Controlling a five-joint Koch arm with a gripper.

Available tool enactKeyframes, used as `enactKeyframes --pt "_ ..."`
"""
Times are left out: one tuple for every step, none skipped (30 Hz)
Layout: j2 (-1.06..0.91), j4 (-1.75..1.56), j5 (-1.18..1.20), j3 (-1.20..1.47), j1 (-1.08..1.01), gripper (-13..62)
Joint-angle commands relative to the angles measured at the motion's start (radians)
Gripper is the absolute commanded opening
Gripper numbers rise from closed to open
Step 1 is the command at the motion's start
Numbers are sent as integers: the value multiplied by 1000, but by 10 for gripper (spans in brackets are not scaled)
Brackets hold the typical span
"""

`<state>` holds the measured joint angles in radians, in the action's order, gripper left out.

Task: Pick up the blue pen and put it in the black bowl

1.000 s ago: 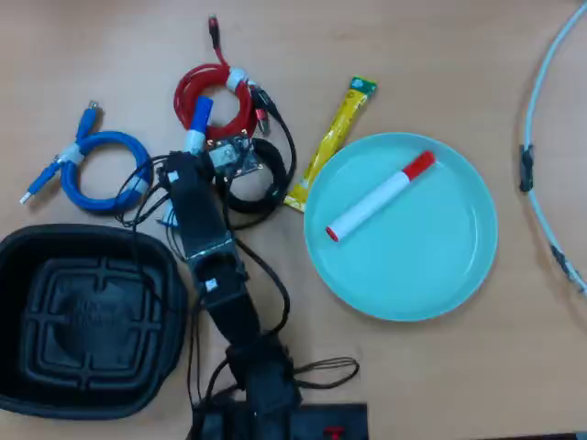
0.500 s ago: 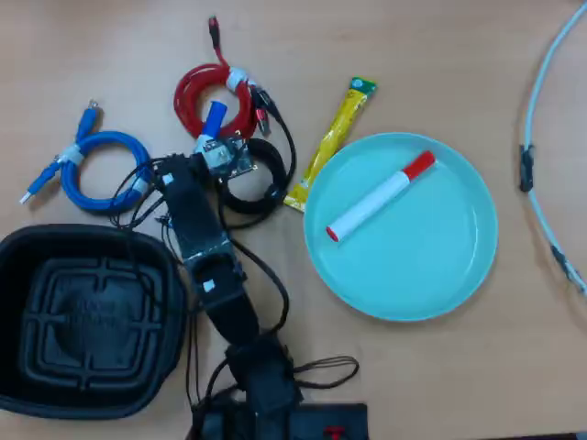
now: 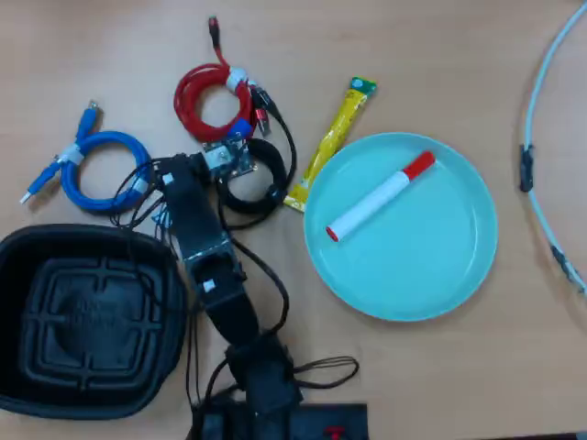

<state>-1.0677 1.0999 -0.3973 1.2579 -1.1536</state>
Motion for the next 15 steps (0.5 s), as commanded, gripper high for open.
enactKeyframes --pt "-49 6 189 -110 -17 -65" --pt "-55 6 239 -109 -31 -65" --pt "-63 6 279 -109 -40 -64" --pt "-71 6 307 -109 -43 -64" --pt "-77 5 324 -110 -44 -64" --pt "-84 6 334 -112 -44 -64" --pt "-98 8 339 -110 -46 -64" --pt "-115 8 339 -109 -46 -64" --pt "-133 11 345 -107 -48 -64" --pt "-153 18 353 -106 -48 -64" --pt "-173 31 367 -106 -49 -64" --pt "-193 48 388 -107 -52 -64" --pt "-210 61 414 -107 -57 -64" --pt "-225 69 439 -109 -66 -64" --pt "-238 72 457 -110 -74 -64"
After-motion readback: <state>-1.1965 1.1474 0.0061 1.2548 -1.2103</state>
